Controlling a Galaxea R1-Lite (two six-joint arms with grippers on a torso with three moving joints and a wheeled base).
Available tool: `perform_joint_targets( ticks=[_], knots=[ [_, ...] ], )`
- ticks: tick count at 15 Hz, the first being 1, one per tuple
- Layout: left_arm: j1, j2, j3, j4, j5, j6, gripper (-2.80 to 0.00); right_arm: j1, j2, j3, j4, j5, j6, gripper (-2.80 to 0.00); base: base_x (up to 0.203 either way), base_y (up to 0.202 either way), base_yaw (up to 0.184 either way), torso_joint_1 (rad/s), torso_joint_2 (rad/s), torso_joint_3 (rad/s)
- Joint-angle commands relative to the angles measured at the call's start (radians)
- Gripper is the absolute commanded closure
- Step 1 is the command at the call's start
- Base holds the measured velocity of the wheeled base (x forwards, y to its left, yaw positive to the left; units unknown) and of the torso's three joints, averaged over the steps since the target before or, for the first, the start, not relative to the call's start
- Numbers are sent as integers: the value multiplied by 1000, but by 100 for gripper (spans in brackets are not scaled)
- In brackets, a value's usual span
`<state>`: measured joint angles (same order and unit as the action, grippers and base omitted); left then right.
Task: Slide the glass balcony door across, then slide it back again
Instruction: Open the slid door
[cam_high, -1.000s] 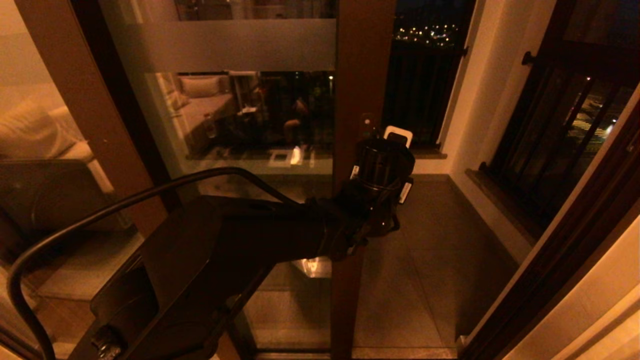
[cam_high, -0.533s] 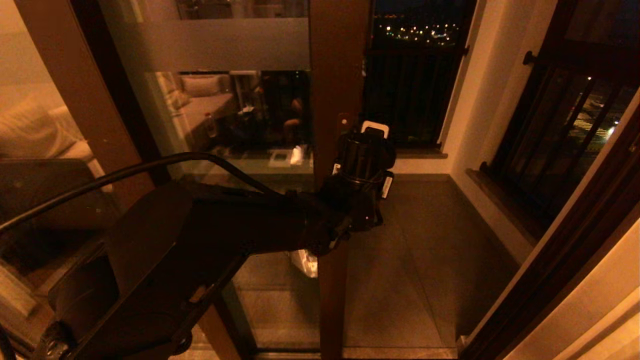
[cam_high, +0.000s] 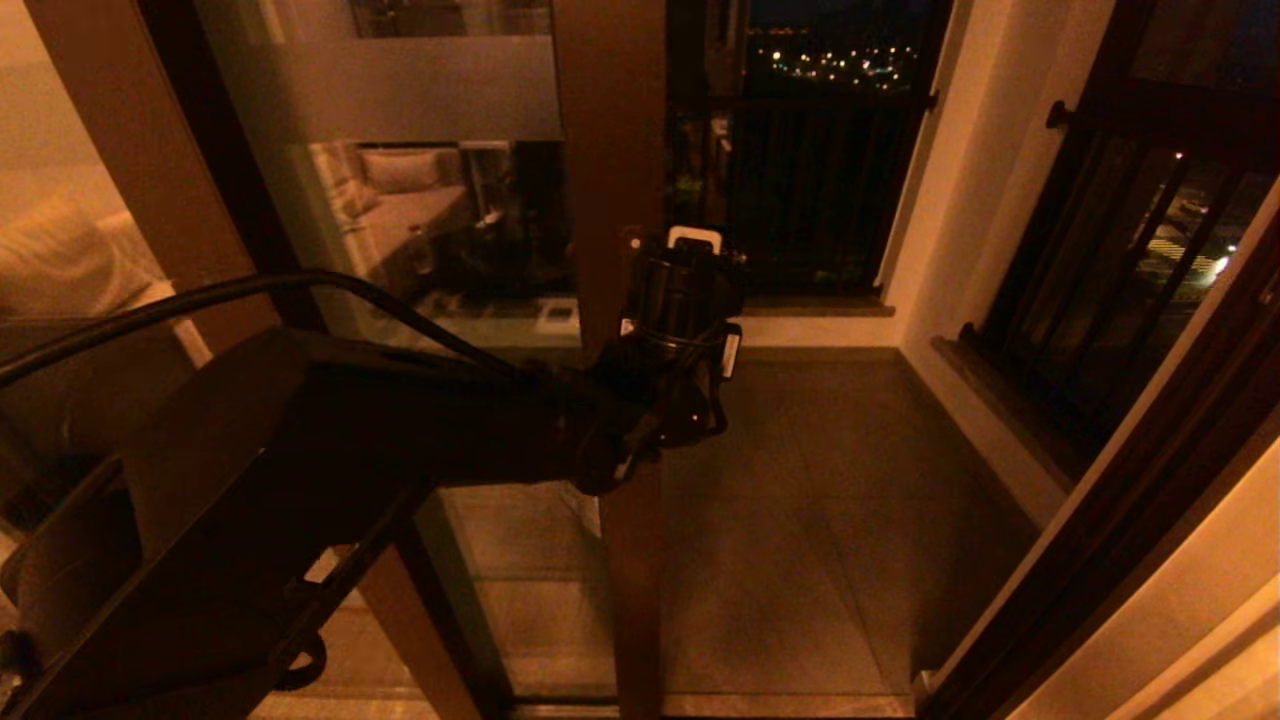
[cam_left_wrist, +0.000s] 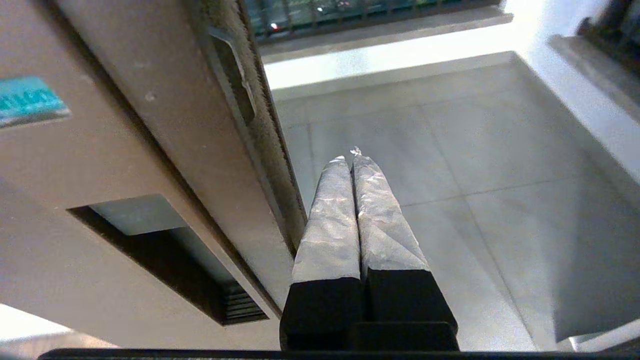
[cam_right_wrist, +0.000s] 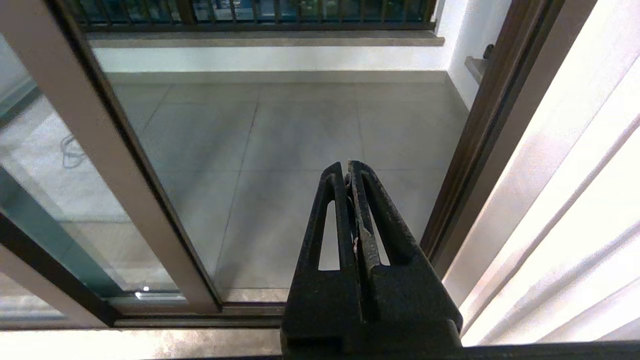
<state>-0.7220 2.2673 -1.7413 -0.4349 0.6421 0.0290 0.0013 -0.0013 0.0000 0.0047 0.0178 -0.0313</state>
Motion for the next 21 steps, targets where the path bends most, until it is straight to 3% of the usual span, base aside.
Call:
perform_joint_targets(
  ticks=[1, 21],
  knots=[
    [10, -40, 43, -1, 3, -5, 0, 0, 0, 2, 0, 1, -1, 0, 0, 0, 0, 0, 0, 0],
    [119, -127, 164, -2, 90, -40, 0, 0, 0, 2, 0, 1, -1, 0, 0, 0, 0, 0, 0, 0]
  ],
)
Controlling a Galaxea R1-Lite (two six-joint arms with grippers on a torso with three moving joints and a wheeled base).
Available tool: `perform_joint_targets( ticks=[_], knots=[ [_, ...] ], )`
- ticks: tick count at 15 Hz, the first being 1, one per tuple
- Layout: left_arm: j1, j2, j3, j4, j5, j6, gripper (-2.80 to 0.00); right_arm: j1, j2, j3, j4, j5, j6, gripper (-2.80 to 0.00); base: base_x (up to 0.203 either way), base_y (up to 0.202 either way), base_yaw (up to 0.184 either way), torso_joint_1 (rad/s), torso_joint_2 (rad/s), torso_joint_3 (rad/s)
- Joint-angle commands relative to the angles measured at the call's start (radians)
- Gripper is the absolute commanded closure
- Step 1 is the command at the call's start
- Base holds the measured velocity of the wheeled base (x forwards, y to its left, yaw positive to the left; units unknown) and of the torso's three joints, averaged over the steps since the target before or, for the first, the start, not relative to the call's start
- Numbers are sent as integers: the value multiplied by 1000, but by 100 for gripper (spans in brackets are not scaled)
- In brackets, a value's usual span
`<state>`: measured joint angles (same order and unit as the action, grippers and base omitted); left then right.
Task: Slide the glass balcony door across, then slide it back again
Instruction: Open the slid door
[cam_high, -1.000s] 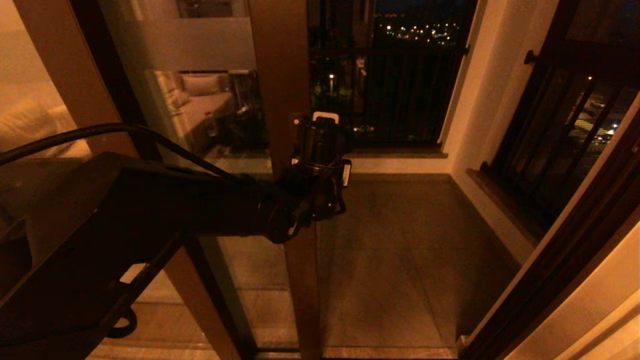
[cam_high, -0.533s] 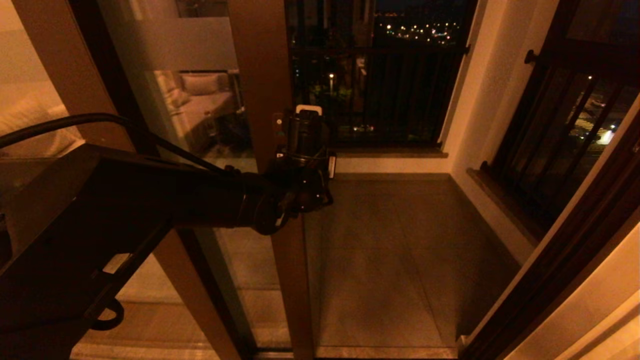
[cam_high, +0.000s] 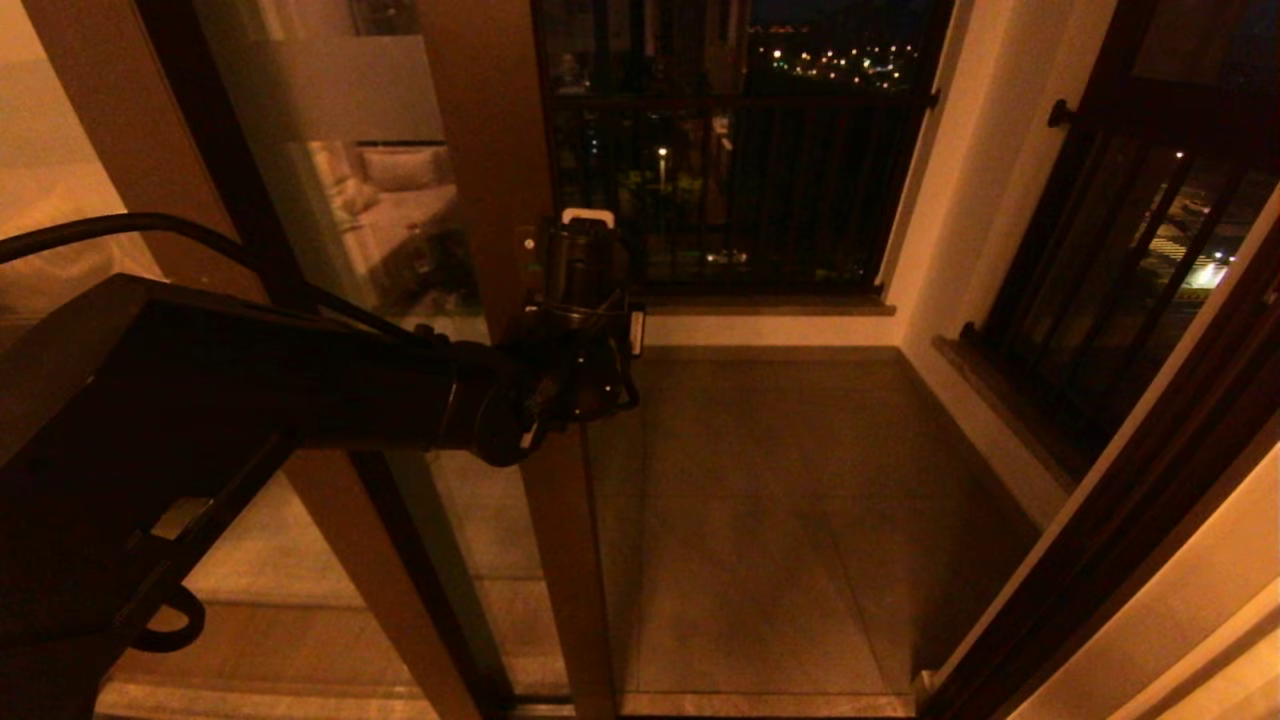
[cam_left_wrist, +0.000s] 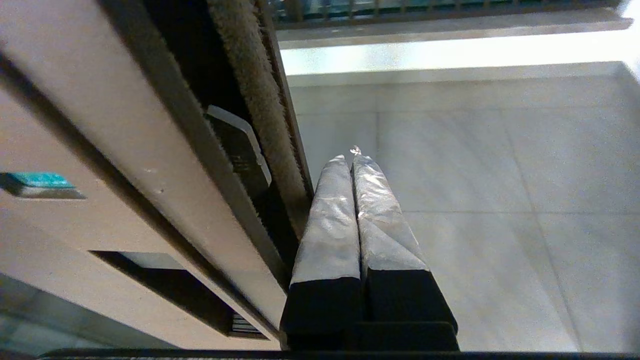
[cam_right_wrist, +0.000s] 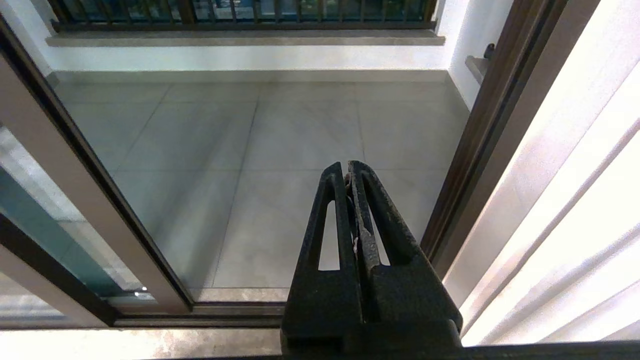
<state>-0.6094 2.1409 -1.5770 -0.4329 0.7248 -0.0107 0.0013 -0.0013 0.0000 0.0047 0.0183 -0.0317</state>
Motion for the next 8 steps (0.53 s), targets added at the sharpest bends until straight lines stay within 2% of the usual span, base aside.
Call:
perform_joint_targets(
  ticks=[1, 8],
  knots=[
    [14, -2, 0, -4, 10, 0, 0, 0, 0, 2, 0, 0, -1, 0, 0, 0, 0, 0, 0, 0],
    [54, -32, 39, -4, 10, -6, 0, 0, 0, 2, 0, 0, -1, 0, 0, 0, 0, 0, 0, 0]
  ],
)
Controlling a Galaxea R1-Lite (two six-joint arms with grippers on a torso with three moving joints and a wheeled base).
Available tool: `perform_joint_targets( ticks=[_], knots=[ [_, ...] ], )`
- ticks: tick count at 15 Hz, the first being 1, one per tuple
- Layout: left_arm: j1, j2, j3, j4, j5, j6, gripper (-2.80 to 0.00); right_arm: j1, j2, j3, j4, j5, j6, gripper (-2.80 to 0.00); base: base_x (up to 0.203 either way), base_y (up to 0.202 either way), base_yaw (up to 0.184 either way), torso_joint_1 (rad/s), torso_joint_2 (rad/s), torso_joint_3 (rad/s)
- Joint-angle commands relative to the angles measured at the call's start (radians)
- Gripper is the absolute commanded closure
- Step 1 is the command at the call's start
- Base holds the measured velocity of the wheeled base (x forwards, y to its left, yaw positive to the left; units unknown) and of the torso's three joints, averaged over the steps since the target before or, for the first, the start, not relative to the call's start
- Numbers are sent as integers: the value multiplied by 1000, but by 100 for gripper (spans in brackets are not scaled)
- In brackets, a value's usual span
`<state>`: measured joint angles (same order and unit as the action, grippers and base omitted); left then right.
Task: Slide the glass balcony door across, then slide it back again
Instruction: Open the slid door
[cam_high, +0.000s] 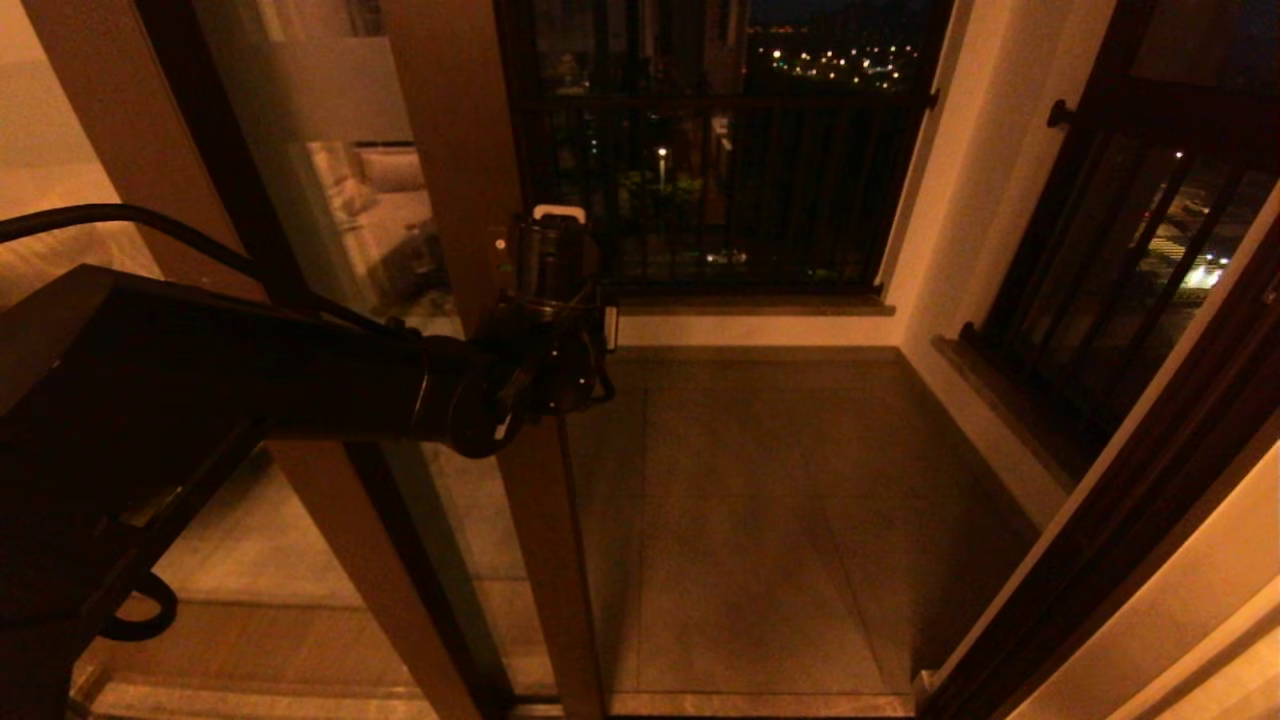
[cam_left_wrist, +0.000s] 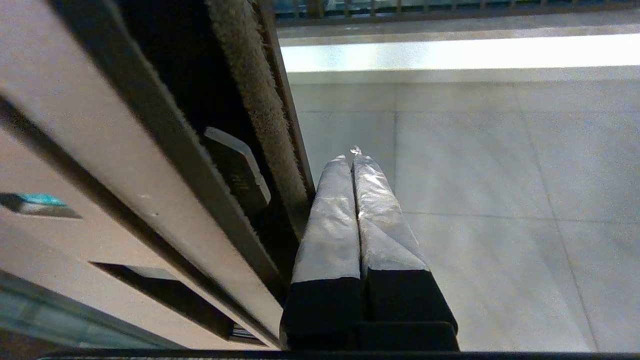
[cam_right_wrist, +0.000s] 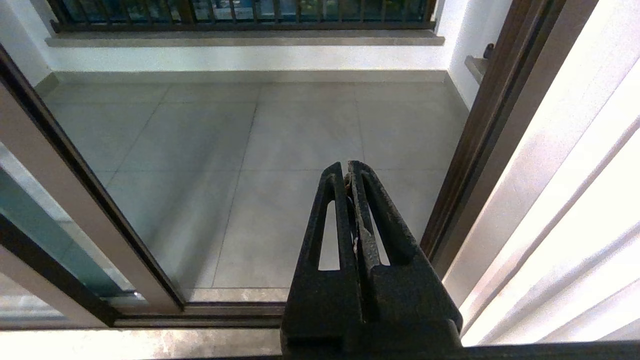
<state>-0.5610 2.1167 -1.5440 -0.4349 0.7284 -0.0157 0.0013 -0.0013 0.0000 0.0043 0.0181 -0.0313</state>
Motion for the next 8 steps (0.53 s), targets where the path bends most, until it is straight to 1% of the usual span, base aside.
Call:
perform_joint_targets(
  ticks=[1, 3, 5, 8],
  knots=[
    [8, -7, 19, -3, 7, -3, 0, 0, 0, 2, 0, 0, -1, 0, 0, 0, 0, 0, 0, 0],
    [19, -21, 40, -4, 6, -4, 0, 0, 0, 2, 0, 0, -1, 0, 0, 0, 0, 0, 0, 0],
    [29, -21, 41, -2, 5, -17, 0, 0, 0, 2, 0, 0, -1, 0, 0, 0, 0, 0, 0, 0],
    [36, -23, 47, -4, 5, -21, 0, 0, 0, 2, 0, 0, -1, 0, 0, 0, 0, 0, 0, 0]
  ],
)
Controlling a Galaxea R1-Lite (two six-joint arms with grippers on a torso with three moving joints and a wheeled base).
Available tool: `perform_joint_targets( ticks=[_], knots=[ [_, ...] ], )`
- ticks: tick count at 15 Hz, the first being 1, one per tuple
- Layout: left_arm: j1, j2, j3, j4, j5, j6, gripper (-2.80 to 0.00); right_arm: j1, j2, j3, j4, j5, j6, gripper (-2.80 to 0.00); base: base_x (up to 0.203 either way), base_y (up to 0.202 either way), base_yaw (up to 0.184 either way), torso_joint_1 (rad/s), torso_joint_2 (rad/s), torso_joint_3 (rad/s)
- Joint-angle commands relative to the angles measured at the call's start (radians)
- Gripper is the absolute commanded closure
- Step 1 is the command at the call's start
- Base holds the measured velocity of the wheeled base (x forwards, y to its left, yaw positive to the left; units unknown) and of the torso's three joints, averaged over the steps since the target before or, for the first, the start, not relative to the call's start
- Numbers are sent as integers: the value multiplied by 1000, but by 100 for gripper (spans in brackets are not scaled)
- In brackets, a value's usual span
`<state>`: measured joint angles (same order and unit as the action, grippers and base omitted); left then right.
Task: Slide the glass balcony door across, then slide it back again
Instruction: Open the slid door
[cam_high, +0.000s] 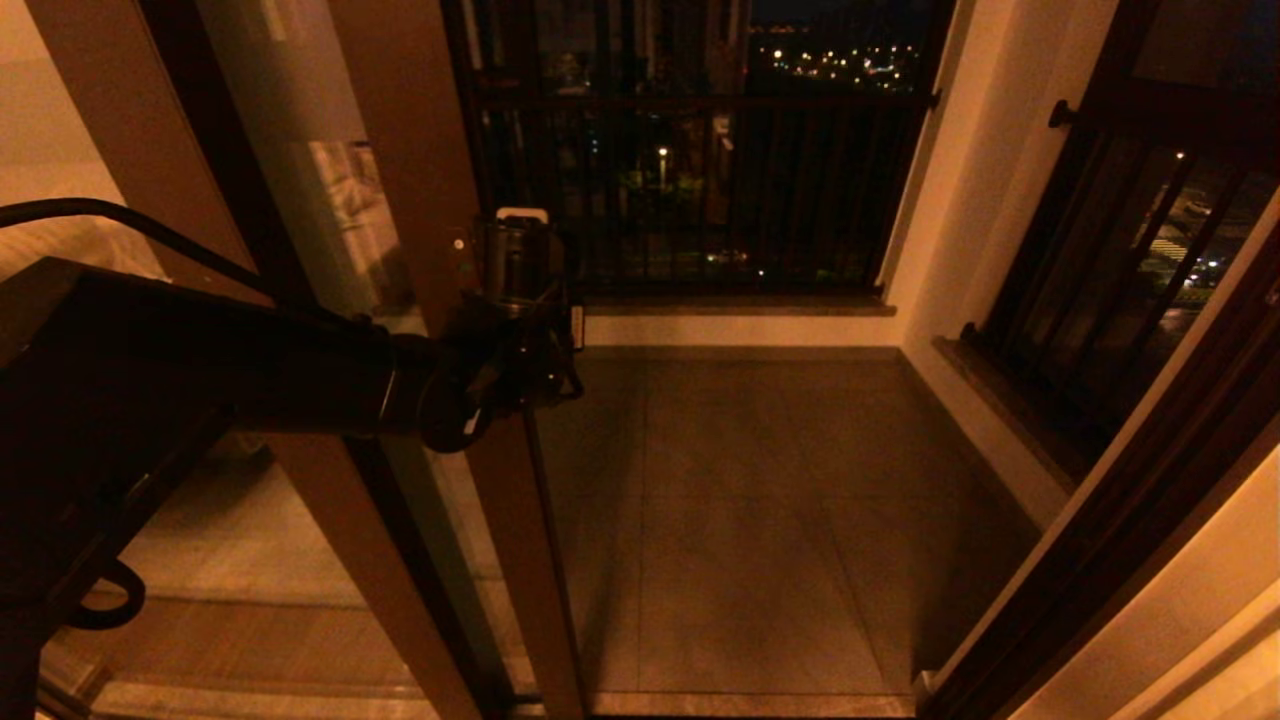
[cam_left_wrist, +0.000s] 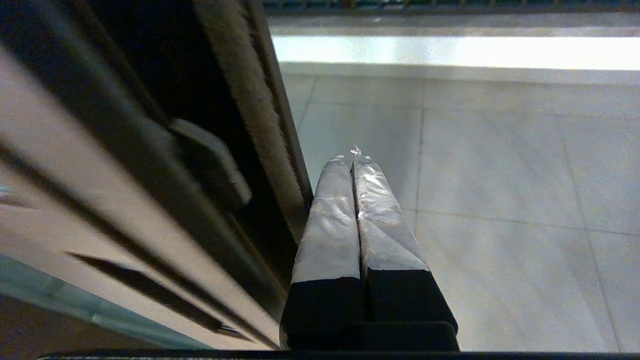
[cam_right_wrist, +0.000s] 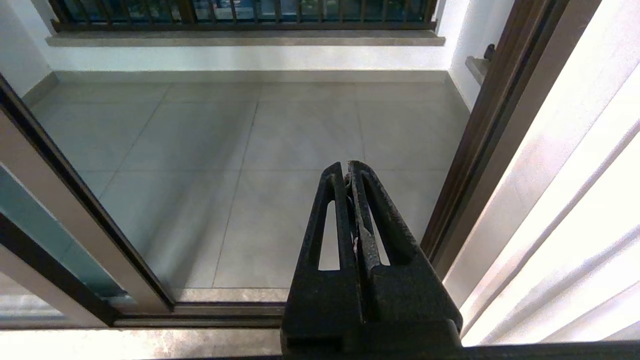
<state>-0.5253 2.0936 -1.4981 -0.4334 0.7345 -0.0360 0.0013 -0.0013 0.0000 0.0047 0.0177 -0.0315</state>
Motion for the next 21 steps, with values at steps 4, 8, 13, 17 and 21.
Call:
perform_joint_targets(
  ticks=[4, 8, 13, 17, 21],
  knots=[
    [13, -6, 20, -5, 0, -20, 0, 0, 0, 2, 0, 1, -1, 0, 0, 0, 0, 0, 0, 0],
    [46, -19, 37, -5, -2, -28, 0, 0, 0, 2, 0, 1, -1, 0, 0, 0, 0, 0, 0, 0],
    [62, -29, 45, -5, -3, -33, 0, 0, 0, 2, 0, 1, -1, 0, 0, 0, 0, 0, 0, 0],
    [71, -40, 65, -5, -4, -45, 0, 0, 0, 2, 0, 1, -1, 0, 0, 0, 0, 0, 0, 0],
    [77, -41, 67, -5, -3, -45, 0, 0, 0, 2, 0, 1, -1, 0, 0, 0, 0, 0, 0, 0]
  ],
)
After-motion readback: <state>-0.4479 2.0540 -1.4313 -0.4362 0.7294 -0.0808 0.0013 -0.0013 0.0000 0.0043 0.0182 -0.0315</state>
